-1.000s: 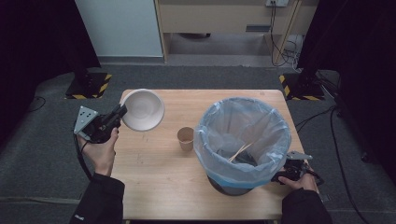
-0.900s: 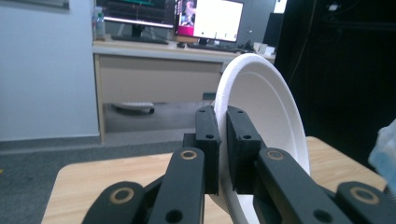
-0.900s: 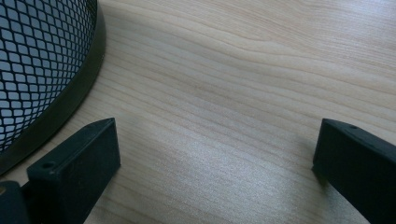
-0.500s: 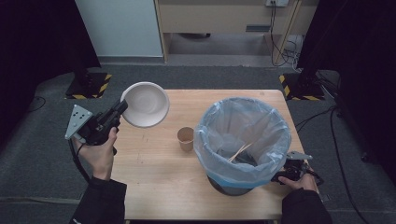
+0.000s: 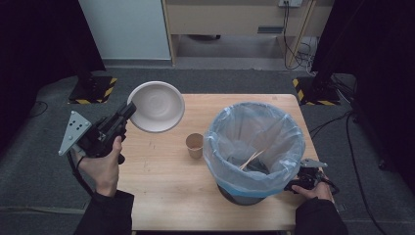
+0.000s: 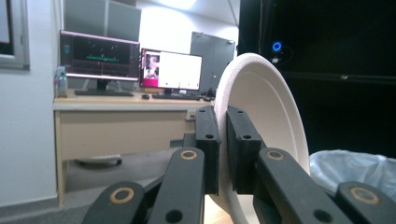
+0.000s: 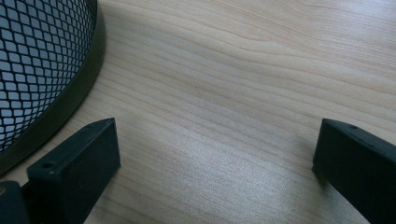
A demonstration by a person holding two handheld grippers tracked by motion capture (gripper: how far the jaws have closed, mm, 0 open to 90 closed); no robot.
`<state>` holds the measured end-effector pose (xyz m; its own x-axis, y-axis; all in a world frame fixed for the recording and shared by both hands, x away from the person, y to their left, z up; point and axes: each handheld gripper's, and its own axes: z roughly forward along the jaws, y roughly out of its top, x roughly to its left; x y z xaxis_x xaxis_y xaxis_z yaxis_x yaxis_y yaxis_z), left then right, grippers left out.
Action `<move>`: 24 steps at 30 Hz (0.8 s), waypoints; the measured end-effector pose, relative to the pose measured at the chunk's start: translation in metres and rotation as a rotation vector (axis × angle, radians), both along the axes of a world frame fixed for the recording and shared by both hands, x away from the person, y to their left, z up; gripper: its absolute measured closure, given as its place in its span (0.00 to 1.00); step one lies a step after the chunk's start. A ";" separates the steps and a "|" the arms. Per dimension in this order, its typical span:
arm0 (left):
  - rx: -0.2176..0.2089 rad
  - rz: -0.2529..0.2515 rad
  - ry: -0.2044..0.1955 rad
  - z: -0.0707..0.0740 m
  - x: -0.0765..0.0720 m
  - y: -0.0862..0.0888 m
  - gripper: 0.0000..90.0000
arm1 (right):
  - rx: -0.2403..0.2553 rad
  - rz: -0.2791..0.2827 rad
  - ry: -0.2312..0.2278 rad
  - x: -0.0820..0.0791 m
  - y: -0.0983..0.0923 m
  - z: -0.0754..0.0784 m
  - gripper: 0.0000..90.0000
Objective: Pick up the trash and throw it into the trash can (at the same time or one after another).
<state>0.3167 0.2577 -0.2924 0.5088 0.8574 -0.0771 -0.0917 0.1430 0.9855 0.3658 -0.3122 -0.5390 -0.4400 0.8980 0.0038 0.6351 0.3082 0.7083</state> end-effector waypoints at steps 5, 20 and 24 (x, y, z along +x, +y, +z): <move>-0.004 -0.015 -0.037 0.008 -0.008 -0.005 0.93 | 0.000 0.000 0.000 0.000 0.000 0.000 0.01; -0.043 -0.078 -0.101 0.031 -0.017 -0.028 0.93 | -0.001 0.000 0.000 0.000 0.000 0.000 0.01; -0.047 -0.100 -0.127 0.036 -0.017 -0.040 0.93 | -0.001 0.000 0.000 0.000 0.000 0.000 0.01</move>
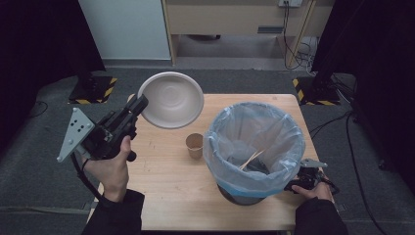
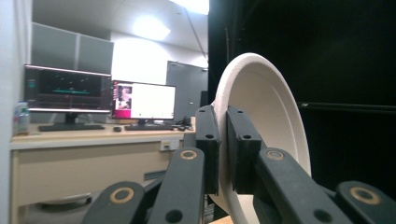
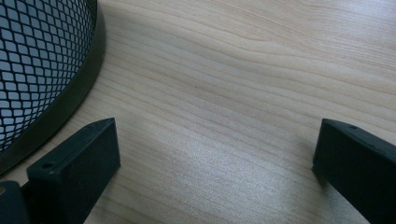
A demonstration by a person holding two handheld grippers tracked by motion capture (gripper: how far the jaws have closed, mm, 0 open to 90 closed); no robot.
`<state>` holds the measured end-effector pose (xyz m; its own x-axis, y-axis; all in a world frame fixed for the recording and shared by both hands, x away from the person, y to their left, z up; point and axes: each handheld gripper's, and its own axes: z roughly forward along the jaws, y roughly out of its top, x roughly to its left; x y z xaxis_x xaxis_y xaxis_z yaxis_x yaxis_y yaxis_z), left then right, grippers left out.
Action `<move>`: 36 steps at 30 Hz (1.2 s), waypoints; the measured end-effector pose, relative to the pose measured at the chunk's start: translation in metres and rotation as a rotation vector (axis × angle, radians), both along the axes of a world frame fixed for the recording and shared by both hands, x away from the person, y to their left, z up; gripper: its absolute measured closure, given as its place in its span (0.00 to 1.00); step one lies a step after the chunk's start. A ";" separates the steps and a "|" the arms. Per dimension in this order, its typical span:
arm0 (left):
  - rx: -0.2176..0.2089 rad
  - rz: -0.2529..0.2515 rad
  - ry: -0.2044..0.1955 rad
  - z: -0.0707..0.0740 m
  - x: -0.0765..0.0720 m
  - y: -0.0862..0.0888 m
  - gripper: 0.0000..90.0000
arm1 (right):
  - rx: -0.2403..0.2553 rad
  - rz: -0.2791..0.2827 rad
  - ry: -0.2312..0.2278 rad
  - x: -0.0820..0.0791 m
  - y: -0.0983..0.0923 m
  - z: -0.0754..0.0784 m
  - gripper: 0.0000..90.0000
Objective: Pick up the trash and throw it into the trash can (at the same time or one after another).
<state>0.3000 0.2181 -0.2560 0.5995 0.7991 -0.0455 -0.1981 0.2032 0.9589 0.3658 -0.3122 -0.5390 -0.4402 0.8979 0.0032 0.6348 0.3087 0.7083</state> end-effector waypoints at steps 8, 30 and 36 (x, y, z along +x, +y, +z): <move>-0.007 -0.062 -0.010 0.004 0.005 -0.030 0.93 | 0.000 0.000 0.000 0.000 0.000 0.000 0.01; 0.034 -0.226 0.055 -0.012 0.023 -0.112 0.93 | 0.000 0.000 0.000 0.000 0.000 0.000 0.01; 0.069 -0.258 0.080 -0.018 0.029 -0.131 0.93 | 0.000 0.000 0.000 0.000 0.000 0.000 0.01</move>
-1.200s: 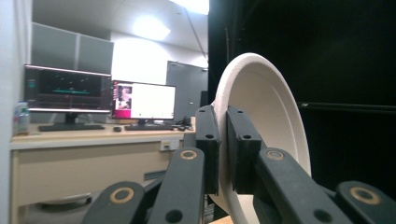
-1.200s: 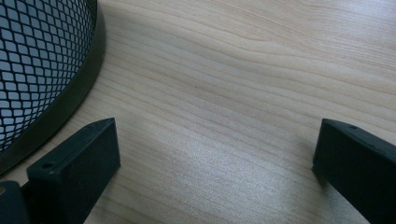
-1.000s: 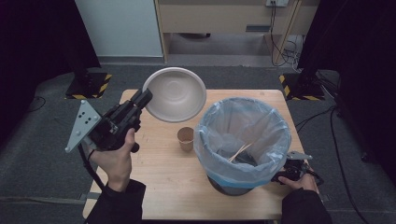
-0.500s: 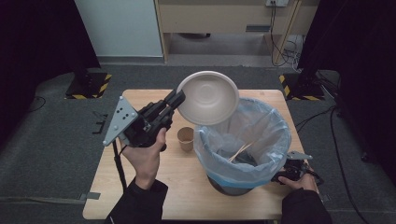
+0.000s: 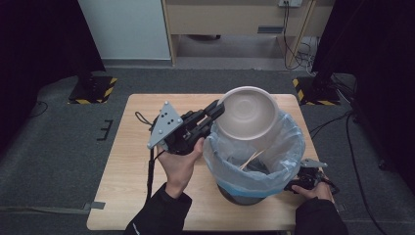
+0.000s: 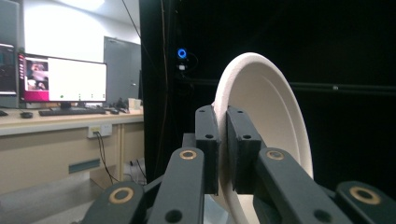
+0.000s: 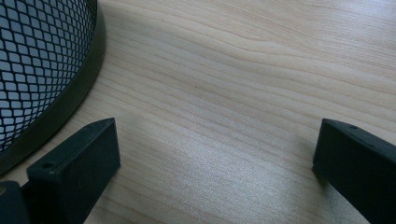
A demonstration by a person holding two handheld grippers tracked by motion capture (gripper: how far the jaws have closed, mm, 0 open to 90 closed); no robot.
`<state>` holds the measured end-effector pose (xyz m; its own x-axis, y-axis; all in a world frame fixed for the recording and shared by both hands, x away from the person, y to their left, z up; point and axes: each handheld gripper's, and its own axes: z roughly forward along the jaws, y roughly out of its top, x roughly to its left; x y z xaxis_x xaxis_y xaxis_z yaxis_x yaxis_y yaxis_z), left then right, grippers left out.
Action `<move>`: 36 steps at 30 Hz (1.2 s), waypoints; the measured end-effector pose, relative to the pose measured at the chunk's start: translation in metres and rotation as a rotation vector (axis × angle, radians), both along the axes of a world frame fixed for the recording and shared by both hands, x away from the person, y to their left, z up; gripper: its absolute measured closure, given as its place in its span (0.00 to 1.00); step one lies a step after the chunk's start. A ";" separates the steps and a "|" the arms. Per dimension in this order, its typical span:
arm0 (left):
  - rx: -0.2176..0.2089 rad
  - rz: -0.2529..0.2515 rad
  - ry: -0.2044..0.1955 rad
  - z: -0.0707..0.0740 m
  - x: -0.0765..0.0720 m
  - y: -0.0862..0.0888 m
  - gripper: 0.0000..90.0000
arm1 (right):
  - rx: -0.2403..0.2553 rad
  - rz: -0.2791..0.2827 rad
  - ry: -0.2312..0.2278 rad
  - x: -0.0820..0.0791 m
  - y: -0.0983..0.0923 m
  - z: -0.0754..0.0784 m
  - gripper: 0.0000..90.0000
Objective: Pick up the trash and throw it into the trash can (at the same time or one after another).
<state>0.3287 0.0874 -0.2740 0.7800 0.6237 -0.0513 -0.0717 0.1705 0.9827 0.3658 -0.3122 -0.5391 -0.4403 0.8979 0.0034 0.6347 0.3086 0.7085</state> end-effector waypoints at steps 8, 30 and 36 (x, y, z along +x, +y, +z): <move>0.036 -0.072 0.063 -0.012 0.010 -0.012 0.90 | 0.000 0.000 0.000 0.000 0.000 0.000 0.01; 0.063 0.192 0.183 -0.039 0.035 0.079 0.46 | 0.000 0.000 0.000 0.000 0.000 0.000 0.01; 0.087 0.267 0.239 -0.061 0.047 0.096 0.41 | 0.000 0.000 0.000 0.000 0.000 0.000 0.01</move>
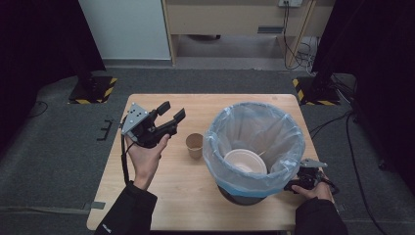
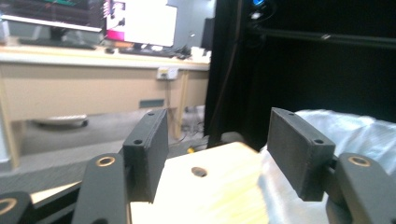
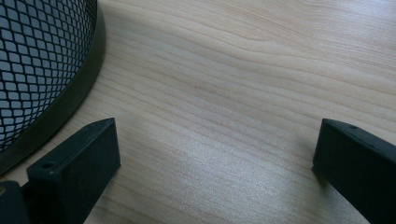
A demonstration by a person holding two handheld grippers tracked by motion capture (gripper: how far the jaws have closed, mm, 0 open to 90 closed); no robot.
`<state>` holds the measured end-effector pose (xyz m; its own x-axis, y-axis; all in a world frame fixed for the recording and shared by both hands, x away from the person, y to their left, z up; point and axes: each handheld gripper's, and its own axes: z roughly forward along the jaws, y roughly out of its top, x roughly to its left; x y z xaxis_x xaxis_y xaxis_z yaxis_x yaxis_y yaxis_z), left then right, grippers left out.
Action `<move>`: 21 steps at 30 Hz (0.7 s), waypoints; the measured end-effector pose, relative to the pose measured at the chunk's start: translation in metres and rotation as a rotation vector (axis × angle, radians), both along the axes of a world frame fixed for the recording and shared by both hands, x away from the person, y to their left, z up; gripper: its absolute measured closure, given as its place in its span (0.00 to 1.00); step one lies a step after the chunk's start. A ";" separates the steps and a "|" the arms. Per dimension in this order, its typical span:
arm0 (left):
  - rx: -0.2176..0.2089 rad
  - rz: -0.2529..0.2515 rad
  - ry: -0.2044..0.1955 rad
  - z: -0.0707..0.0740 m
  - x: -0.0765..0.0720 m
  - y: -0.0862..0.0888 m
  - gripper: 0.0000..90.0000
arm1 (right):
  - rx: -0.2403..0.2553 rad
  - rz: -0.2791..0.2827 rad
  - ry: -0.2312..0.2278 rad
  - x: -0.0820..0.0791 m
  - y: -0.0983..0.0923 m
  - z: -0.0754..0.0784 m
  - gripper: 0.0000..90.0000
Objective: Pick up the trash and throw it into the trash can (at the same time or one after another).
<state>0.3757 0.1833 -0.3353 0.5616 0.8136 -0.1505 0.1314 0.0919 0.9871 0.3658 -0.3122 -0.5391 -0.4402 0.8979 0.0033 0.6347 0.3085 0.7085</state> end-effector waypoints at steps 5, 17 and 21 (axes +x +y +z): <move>0.026 0.036 0.062 -0.020 0.013 0.007 0.39 | 0.000 0.000 0.000 0.000 0.000 0.000 0.01; 0.085 0.109 0.202 -0.075 0.042 0.011 0.37 | 0.000 0.000 0.000 0.000 0.000 0.000 0.01; 0.103 0.108 0.239 -0.090 0.048 0.008 0.38 | 0.000 0.000 0.000 0.000 0.000 0.000 0.01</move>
